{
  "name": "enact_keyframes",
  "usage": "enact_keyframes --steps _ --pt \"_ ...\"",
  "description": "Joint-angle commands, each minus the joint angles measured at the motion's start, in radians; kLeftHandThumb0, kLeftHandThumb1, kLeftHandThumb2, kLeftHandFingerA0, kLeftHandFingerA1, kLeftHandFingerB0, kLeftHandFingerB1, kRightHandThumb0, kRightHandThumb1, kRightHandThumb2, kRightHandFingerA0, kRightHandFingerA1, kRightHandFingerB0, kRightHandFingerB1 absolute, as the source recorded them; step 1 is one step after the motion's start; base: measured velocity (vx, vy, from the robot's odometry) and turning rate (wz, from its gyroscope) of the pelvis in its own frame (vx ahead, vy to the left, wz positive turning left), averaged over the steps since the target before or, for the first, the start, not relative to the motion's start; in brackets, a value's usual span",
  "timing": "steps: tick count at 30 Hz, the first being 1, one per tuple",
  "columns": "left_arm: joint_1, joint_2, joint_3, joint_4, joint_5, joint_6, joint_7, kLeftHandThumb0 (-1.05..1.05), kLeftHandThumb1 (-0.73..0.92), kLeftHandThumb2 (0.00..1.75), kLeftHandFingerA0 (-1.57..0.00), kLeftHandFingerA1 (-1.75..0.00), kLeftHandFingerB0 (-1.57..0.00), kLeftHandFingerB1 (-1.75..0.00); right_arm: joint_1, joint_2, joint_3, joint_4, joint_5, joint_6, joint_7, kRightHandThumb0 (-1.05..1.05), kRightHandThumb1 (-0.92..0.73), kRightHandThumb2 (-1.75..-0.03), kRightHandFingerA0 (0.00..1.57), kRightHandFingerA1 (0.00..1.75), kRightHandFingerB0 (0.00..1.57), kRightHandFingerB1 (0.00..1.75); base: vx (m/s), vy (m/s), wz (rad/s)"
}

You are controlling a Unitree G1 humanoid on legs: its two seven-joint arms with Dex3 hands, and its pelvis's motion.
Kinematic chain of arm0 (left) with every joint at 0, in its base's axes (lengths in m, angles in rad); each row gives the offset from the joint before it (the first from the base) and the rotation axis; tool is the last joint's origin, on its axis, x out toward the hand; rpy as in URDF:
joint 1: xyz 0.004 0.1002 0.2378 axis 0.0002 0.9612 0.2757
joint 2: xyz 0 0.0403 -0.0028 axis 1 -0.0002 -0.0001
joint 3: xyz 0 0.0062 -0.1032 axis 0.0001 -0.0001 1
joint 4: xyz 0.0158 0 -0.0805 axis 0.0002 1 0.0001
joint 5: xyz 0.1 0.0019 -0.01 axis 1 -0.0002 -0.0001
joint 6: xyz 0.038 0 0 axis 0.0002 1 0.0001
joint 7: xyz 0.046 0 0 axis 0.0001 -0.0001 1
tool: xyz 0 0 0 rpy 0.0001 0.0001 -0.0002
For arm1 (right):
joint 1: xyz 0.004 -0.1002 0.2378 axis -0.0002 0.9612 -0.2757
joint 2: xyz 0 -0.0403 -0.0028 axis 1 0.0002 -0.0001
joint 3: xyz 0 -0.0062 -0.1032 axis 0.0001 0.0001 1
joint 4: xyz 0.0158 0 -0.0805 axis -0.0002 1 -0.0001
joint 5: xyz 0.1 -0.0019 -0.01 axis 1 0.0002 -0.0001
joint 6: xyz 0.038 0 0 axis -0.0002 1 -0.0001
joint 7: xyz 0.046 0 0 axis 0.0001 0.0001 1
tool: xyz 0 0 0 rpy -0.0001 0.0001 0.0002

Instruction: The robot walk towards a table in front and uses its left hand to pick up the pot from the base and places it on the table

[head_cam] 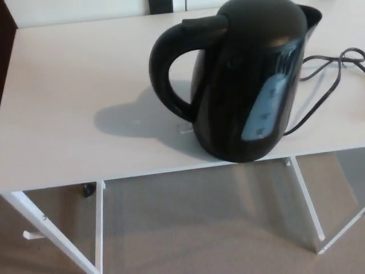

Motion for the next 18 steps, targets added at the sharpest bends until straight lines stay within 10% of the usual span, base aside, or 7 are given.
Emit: enact_keyframes --steps 1,18 --pt "-0.003 0.016 0.005 0.013 0.007 -0.011 0.0 -0.36 0.37 0.62 -0.64 -0.49 -0.47 -0.43 0.0 -0.002 0.001 0.005 -0.003 0.002 -0.007 -0.53 -0.37 -0.68 0.69 0.52 0.42 0.46 0.0 0.0 0.0" --pt "0.011 0.027 0.002 0.012 0.0 -0.006 -0.013 -0.35 0.37 0.62 -0.65 -0.49 -0.46 -0.43 0.015 0.005 0.011 0.019 -0.013 -0.024 -0.03 -0.52 -0.37 -0.68 0.69 0.52 0.42 0.46 -0.01 0.004 0.03"
